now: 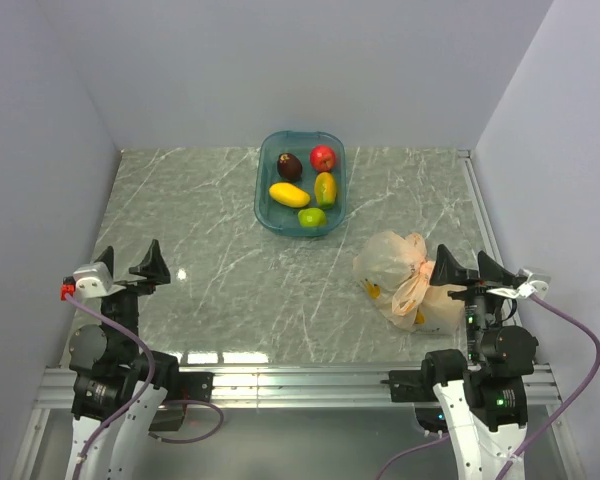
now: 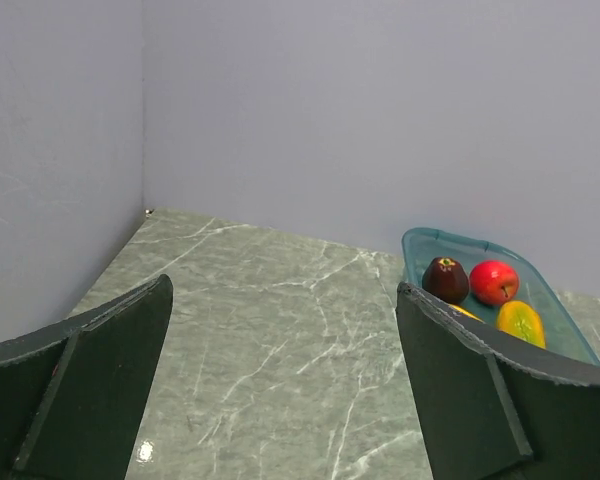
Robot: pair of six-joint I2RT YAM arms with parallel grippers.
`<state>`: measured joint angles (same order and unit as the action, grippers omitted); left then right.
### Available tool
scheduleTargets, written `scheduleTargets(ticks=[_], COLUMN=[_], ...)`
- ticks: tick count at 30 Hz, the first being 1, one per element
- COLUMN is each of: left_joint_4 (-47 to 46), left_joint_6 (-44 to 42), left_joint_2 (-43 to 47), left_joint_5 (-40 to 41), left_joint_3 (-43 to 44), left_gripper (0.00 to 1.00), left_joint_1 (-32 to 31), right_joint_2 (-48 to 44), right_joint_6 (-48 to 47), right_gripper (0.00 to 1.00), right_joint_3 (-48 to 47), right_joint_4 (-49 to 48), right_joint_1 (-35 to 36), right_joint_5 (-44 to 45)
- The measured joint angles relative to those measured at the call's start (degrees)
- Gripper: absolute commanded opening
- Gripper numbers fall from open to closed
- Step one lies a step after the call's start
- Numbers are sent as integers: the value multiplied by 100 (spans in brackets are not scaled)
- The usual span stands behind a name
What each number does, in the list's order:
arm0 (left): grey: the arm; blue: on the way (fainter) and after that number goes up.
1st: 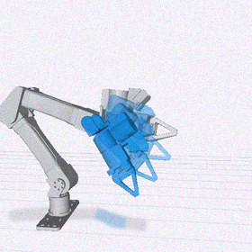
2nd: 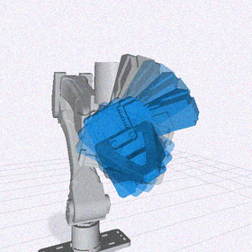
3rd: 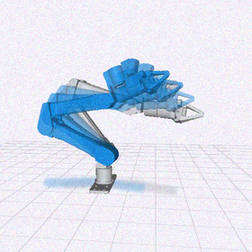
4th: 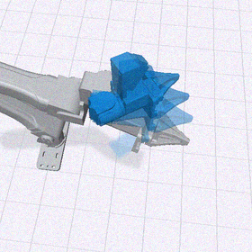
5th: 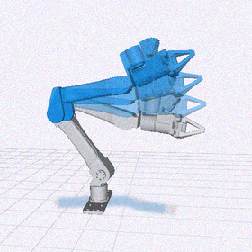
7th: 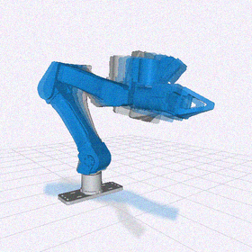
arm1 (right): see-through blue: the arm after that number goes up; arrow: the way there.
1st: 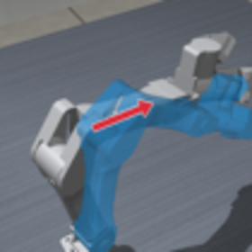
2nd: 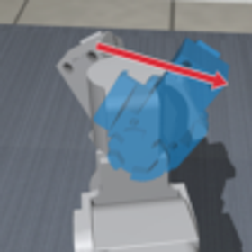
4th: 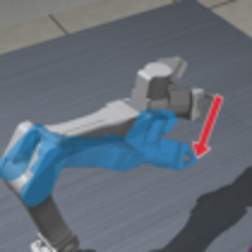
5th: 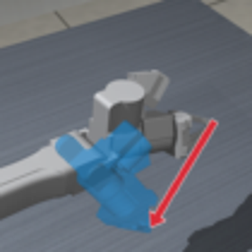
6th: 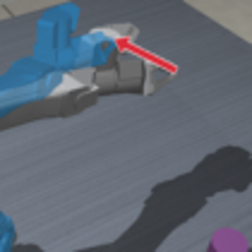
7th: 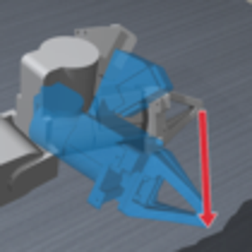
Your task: Untie the knot of the plastic bag and take out the fruit
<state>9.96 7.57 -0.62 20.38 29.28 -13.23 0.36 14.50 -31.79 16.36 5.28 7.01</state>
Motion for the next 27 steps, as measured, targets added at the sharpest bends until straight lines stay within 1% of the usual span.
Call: scheduleTargets(ticks=[7, 11, 16, 23, 27], left_joint_4=[-74, -31, 396, 599, 669], left_joint_6=[72, 72, 691, 1005, 1082], left_joint_2=[-20, -203, -570, -743, -968], left_joint_5=[151, -107, -144, -337, -621], left_joint_3=[-2, 2, 227, 367, 507], left_gripper=[99, 99, 99, 99, 99], left_joint_1=[85, 101, 105, 105, 105], right_joint_2=[0, 0, 149, 1121, 2264], right_joint_6=[-46, -24, 105, 533, 975], right_gripper=[100, 100, 100, 100, 100], right_joint_3=[-48, -192, -507, -1176, -1930], right_joint_4=[153, 297, 573, 1255, 2039], right_joint_1=[28, 50, 61, 76, 85], right_joint_5=[-39, 50, 201, 503, 612])
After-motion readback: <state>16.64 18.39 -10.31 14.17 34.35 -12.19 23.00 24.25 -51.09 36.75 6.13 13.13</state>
